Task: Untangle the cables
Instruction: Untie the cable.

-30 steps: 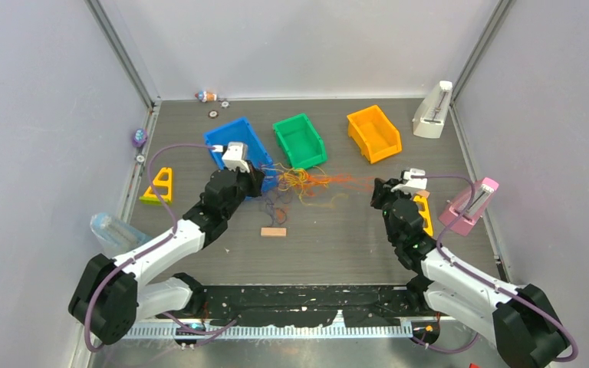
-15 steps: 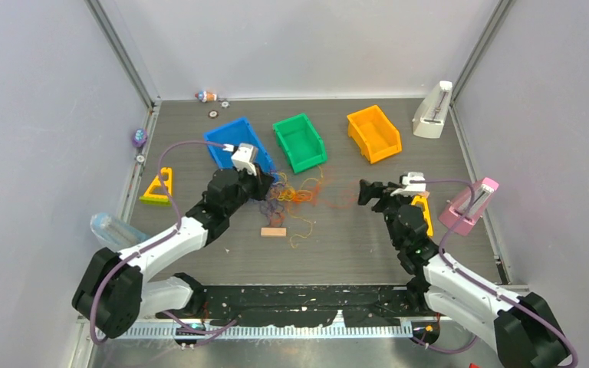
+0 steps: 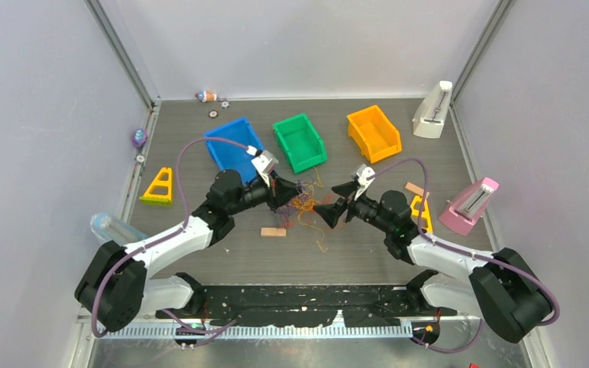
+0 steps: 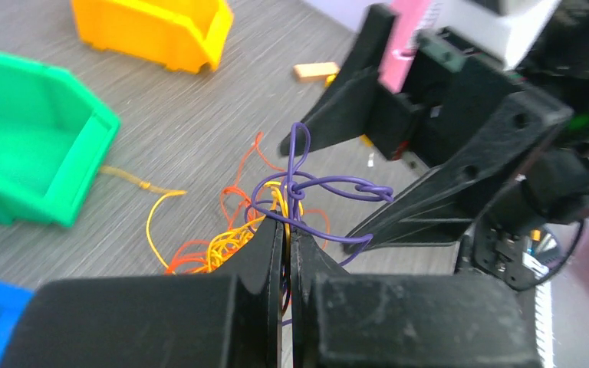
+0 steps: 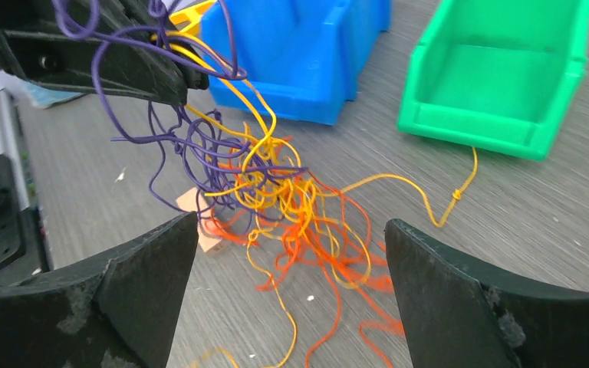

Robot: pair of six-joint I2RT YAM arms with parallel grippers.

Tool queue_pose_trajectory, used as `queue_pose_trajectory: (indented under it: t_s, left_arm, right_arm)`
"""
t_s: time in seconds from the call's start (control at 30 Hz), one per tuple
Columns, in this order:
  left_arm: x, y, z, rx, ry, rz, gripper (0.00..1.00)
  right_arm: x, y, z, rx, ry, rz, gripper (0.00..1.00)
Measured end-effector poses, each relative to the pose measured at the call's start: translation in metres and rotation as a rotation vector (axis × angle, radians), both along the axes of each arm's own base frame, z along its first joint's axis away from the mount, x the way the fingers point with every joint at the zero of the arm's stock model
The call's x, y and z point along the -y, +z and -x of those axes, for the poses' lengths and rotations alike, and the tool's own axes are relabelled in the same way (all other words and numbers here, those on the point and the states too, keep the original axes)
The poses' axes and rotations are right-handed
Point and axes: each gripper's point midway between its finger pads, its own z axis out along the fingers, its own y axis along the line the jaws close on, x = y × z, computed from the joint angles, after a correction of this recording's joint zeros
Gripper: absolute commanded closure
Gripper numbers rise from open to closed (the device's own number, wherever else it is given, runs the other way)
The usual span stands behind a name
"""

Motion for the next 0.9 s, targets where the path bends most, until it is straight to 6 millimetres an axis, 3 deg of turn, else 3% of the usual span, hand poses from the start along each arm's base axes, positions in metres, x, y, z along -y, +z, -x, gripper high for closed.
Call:
queue_pose_trajectory:
  t_s: [0.13,0.27,0.3,0.33,0.37,0.43,0.53,0.63,0.77,0.9]
  left_arm:
    - [0.006,0.026,0.016,0.079,-0.086,0.072,1.0]
    - [0.007,0.046,0.027,0.142,-0.136,0.126,1.0]
    - [0.007,0.05,0.029,0.15,-0.143,0.137,1.0]
    - [0.007,0.051,0.03,0.153,-0.148,0.143,1.0]
    - [0.007,0.052,0.031,0.153,-0.149,0.147,1.0]
    - [0.006,0.051,0.03,0.154,-0.136,0.149,1.0]
    - [0.001,0.047,0.021,0.141,-0.07,0.137,1.0]
    - [-0.005,0.034,0.007,0.106,0.015,0.087,0.84]
    - [-0.007,0.023,-0.007,0.069,0.068,0.04,0.83]
    - [-0.008,0.013,-0.01,0.056,0.077,0.008,0.4]
  right_arm:
    - [-0.018,0.004,0.006,0.008,0.089,0.009,0.06]
    - [-0.033,-0.002,0.004,-0.013,0.134,0.038,0.21]
    - [-0.037,-0.005,0.004,-0.023,0.143,0.048,0.38]
    - [-0.04,-0.008,0.003,-0.032,0.151,0.059,0.48]
    - [-0.043,-0.009,0.003,-0.034,0.157,0.07,0.68]
    - [-0.047,-0.013,0.001,-0.045,0.167,0.089,0.89]
    - [-0.047,-0.014,0.003,-0.057,0.167,0.092,0.94]
    - [-0.043,-0.006,0.004,-0.039,0.149,0.08,0.95]
    - [-0.033,0.015,0.012,-0.009,0.12,0.03,0.94]
    - [-0.029,0.028,0.014,-0.023,0.097,-0.011,0.95]
